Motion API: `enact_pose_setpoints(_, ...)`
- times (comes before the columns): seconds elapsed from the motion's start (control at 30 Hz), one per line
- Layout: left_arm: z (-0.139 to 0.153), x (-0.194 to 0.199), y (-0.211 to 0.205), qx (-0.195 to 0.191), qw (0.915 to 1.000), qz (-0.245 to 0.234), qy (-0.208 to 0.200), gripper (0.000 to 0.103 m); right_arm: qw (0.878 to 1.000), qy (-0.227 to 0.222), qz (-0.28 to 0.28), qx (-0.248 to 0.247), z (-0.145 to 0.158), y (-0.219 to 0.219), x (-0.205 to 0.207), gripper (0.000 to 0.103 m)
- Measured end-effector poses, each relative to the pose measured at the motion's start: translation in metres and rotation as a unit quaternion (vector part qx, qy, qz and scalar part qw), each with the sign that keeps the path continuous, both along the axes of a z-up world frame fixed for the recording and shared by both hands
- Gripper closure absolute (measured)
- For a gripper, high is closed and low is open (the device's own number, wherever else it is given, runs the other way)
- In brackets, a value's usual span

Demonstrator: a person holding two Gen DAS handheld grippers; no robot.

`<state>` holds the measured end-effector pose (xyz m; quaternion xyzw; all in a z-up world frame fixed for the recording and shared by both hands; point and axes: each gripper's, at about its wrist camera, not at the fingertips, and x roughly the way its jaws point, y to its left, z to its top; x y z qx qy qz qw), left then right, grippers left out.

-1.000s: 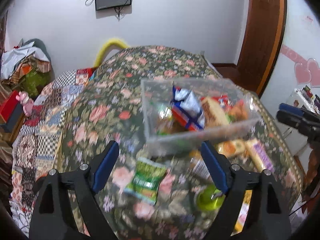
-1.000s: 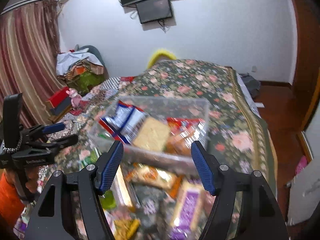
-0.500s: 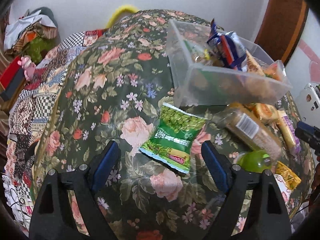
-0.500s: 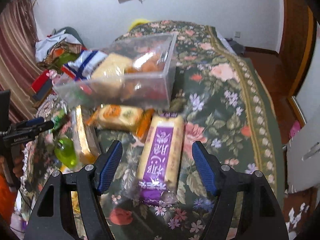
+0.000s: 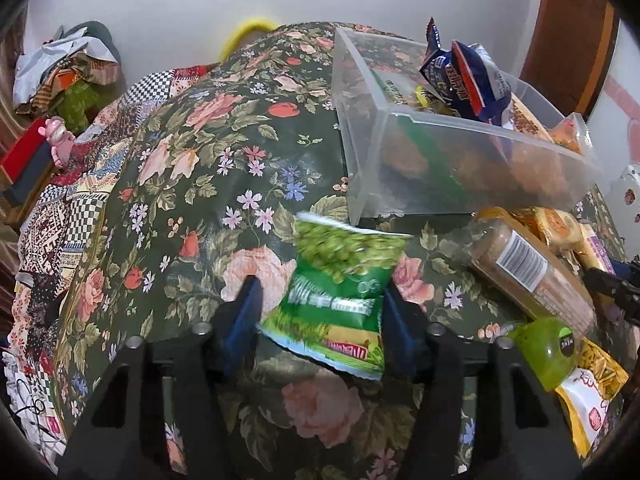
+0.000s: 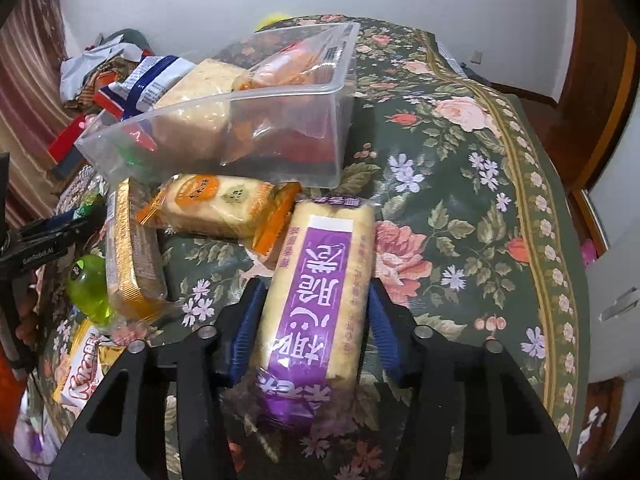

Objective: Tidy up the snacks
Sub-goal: 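Grasp the purple-labelled biscuit pack with the right tool while the left tool grasps the green pea bag, then carry both packs over the clear box and release them inside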

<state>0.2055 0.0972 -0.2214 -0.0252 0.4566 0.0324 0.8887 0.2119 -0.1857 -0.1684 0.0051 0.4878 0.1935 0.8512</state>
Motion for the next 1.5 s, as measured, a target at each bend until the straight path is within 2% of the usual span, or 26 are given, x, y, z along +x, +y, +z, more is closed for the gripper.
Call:
enact_pose_setpoints(0.07, 0.002, -0.004, -0.001, 0.0, 1.0, -0.003, 0.0, 0.061, 1.0, 0.002, -0.005, 0.009, 0.001, -0.005, -0.001, 0.059)
enact_pose_setpoints(0.2, 0.007, -0.014, -0.004, 0.006, 0.9999, -0.011, 0.003, 0.065, 1.0, 0.004, -0.009, 0.021, 0.004, -0.011, -0.006, 0.059)
enact_pose_setpoints(0.47, 0.03, -0.037, -0.005, -0.005, 0.9999, -0.012, -0.011, 0.065, 0.999, -0.016, -0.025, 0.044, 0.027, -0.026, -0.023, 0.059)
enact_pose_setpoints(0.8, 0.083, -0.045, -0.011, -0.009, 0.9976, -0.013, -0.068, 0.065, 0.994, -0.072, -0.024, 0.077, 0.073, -0.028, -0.03, 0.059)
enact_pose_setpoints(1.1, 0.121, -0.024, -0.019, -0.021, 0.9935, -0.026, -0.109, 0.065, 0.989, -0.116, -0.012, 0.086, 0.101, -0.016, -0.016, 0.059)
enact_pose_setpoints(1.5, 0.121, 0.035, -0.029, -0.018, 0.994, -0.03, -0.103, 0.065, 0.985, -0.144, 0.008, 0.093, 0.111, 0.011, 0.025, 0.059)
